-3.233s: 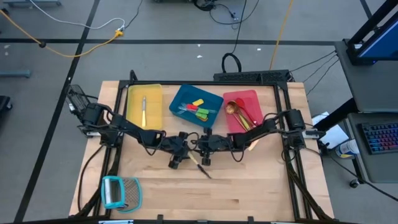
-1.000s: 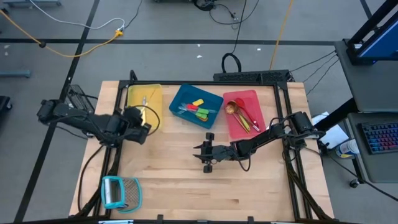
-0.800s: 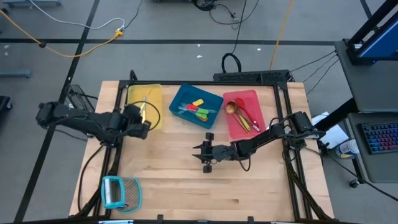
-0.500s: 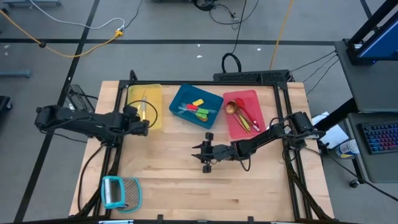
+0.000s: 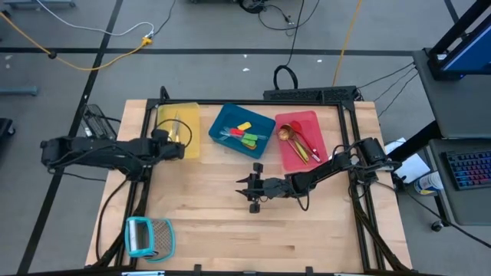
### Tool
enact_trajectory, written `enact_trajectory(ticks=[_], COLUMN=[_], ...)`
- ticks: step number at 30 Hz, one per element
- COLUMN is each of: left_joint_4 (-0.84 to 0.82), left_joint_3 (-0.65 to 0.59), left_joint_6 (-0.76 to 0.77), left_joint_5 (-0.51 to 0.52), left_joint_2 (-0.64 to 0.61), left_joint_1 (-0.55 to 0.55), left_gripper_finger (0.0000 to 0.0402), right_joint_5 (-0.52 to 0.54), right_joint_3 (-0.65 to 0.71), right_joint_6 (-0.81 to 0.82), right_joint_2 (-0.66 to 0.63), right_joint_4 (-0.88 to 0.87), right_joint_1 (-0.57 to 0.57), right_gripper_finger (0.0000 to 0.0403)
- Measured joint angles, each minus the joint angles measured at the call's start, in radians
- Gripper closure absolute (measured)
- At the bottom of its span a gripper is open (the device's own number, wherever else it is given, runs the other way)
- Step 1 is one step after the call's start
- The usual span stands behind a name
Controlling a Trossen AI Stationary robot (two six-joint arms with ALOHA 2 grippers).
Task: Pick & Place Kitchen Items
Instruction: Put the bottom light yellow knife into the yellow bin, then put the light yellow knife into the yellow bin
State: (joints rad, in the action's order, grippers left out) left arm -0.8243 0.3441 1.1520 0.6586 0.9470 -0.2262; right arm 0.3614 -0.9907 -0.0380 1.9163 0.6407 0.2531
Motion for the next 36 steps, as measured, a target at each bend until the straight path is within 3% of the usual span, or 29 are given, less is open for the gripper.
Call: enact_trajectory(ticks=[13, 26, 36], left_joint_4=[0.108, 0.125, 0.235], left_joint_3=[-0.004, -0.002, 0.092], left_joint_6=[-0.130, -0.149, -0.276], left_joint_5=[-0.004, -0.005, -0.008], left_joint_2=[0.001, 0.000, 0.002], left_joint_1=[-0.044, -0.044, -0.025], left_gripper_finger=[0.0342, 0.0346, 0.0346], right_joint_5=[0.000, 0.000, 0.005], right_joint_3=[0.000, 0.000, 0.000], right_joint_6=[-0.001, -0.001, 0.013], right_joint_2=[0.000, 0.000, 0.000], right_joint_4=[-0.001, -0.002, -0.013], right_joint_1=[0.000, 0.000, 0.000], right_gripper_finger=[0.0264, 0.0264, 0.0264])
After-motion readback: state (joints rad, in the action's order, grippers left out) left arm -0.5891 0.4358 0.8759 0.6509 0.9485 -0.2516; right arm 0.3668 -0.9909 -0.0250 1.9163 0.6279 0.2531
